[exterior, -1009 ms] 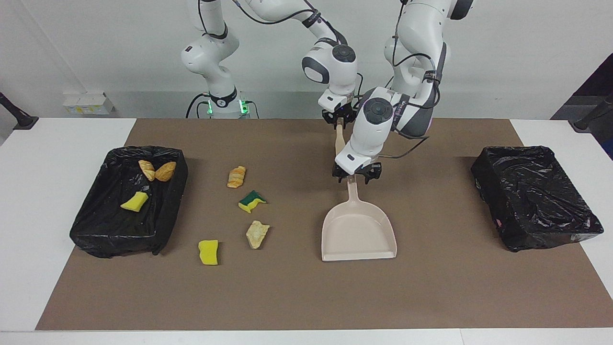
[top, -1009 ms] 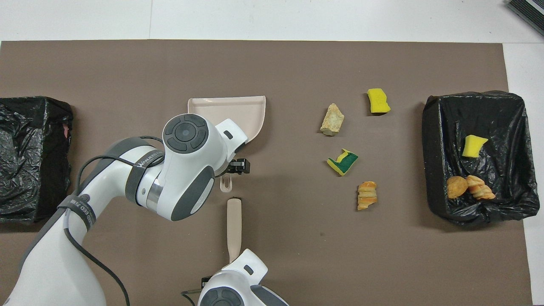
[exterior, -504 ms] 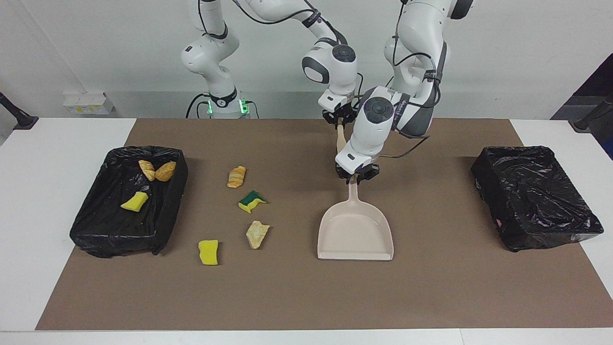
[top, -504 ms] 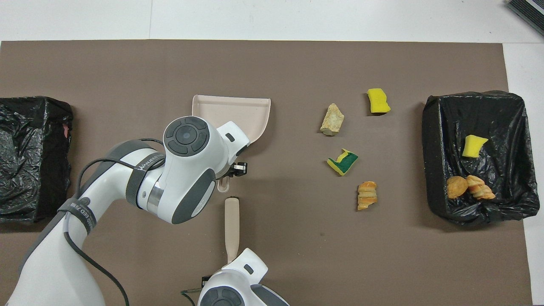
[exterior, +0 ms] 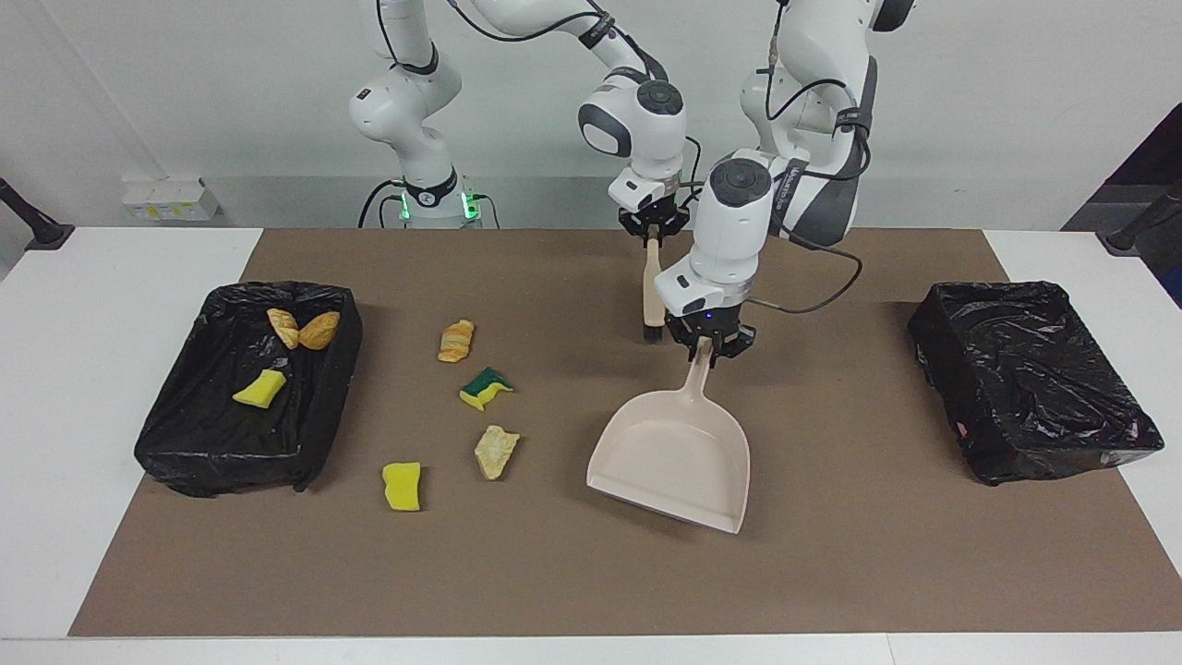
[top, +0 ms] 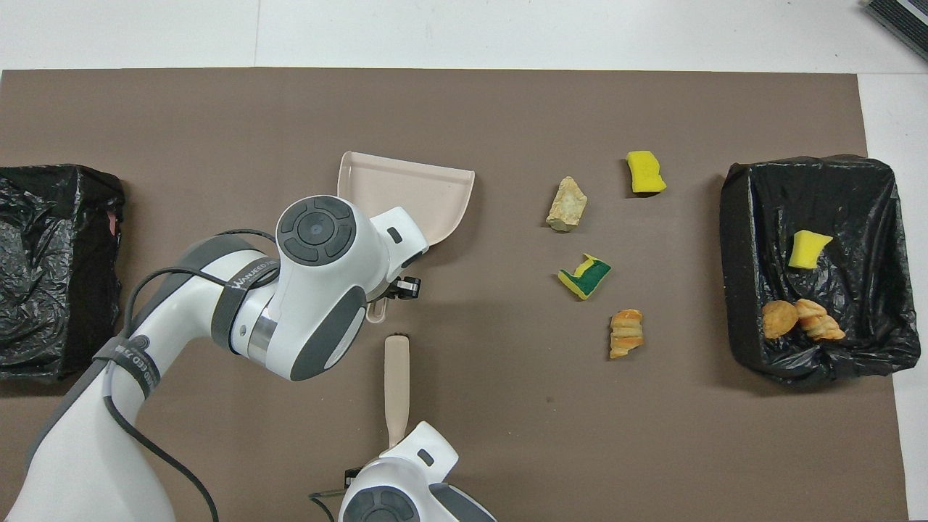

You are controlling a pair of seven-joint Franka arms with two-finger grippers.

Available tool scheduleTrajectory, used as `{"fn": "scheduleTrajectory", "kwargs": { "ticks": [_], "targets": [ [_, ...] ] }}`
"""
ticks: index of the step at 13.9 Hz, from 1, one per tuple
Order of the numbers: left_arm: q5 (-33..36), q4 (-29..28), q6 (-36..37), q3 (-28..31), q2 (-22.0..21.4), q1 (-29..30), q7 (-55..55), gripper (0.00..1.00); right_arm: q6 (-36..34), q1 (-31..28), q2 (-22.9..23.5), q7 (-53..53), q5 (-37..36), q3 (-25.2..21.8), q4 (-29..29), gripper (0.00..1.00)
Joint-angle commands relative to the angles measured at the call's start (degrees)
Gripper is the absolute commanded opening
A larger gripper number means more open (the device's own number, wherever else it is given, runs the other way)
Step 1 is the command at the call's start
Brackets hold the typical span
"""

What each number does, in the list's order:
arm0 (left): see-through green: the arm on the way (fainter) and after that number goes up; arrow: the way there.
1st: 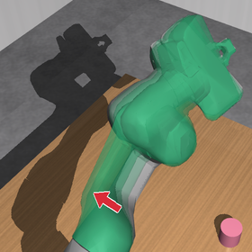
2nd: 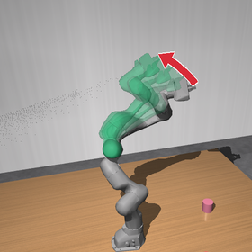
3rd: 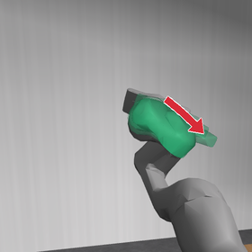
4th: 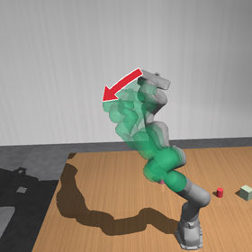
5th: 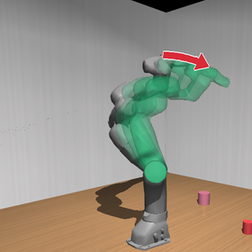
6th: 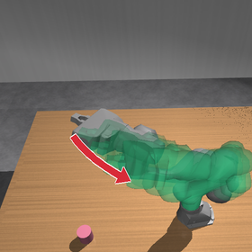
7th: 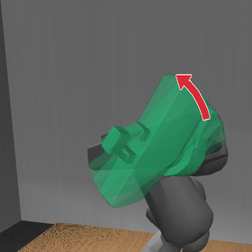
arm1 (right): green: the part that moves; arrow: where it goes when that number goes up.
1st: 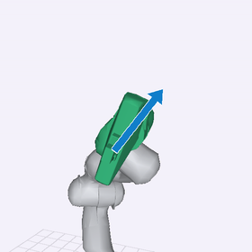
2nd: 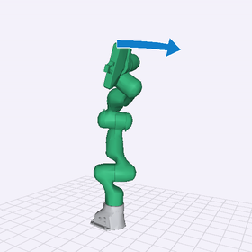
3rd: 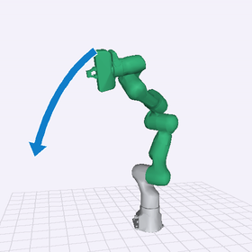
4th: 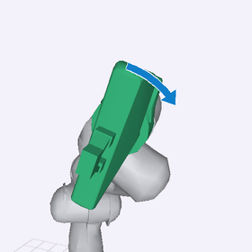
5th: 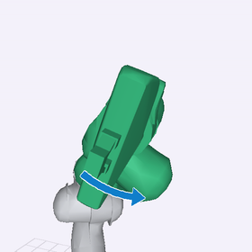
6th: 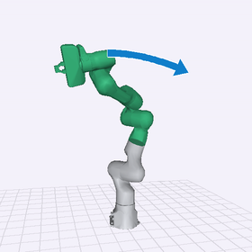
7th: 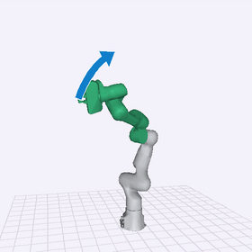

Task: Sweep and dump trash in bin
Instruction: 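Move the dustpan toward the bread with the left gripper while the right gripper brushes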

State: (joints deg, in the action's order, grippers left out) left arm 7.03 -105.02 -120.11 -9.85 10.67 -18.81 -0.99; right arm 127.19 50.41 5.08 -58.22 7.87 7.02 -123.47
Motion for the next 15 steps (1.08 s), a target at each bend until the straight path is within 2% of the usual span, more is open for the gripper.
{"fn": "scheduleTrajectory", "kwargs": {
  "ticks": [1, 4, 9, 11, 13, 15],
  "targets": [
    [1.0, 0.0, 4.8, 0.0, -6.2, 6.7, 15.3, 0.00, -4.9, -4.3, -7.9, -0.3, 0.0, 0.3, -4.6, 0.00],
    [0.5, 0.4, 9.4, 0.0, -9.3, 14.7, 34.6, 0.00, -6.5, -7.7, -13.7, 0.1, 0.0, 0.4, -9.7, 0.00],
    [0.5, -2.5, 11.1, 0.3, -11.6, 26.7, 65.6, 0.00, -14.8, -14.4, -16.8, 0.2, 0.0, 0.3, -9.8, 0.00],
    [0.5, -2.9, 11.6, 0.3, -11.7, 26.9, 72.7, 0.00, -17.6, -17.7, -17.4, -0.1, -0.2, 0.3, -9.8, 0.00],
    [0.6, -7.7, 10.3, -0.2, -12.1, 25.2, 73.0, 0.00, -18.5, -19.7, -17.8, -0.7, -0.2, 0.3, -11.2, 0.00],
    [0.6, -11.9, 10.2, -0.3, -14.1, 20.6, 71.4, 0.00, -18.5, -20.1, -18.9, -1.6, -0.4, 0.3, -12.9, 0.00]
  ]
}}
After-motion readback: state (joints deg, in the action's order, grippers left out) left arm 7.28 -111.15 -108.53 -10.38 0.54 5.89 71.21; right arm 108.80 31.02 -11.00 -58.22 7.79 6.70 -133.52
